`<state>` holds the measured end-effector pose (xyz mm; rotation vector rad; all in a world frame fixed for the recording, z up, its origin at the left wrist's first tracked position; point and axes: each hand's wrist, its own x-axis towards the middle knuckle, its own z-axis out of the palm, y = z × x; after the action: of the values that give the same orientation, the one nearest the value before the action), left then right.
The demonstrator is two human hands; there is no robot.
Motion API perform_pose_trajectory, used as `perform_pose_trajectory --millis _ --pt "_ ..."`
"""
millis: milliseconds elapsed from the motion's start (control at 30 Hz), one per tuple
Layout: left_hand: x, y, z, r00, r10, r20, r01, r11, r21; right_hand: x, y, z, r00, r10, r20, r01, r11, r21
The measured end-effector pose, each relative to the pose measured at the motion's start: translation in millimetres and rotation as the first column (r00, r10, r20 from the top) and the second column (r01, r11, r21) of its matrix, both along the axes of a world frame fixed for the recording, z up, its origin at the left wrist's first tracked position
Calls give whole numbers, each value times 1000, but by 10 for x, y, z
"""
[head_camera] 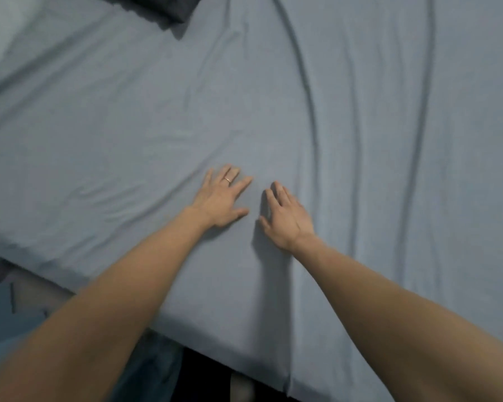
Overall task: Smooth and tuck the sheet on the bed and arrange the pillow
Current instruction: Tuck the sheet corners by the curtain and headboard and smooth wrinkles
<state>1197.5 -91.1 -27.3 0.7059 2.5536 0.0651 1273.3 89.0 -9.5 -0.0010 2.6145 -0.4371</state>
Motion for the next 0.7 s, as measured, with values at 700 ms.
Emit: perform_pose_trajectory --millis 700 --pt "-487 -1207 156 846 426 -320 -467 882 -60 -218 -554 -134 998 37 -44 -44 986 -162"
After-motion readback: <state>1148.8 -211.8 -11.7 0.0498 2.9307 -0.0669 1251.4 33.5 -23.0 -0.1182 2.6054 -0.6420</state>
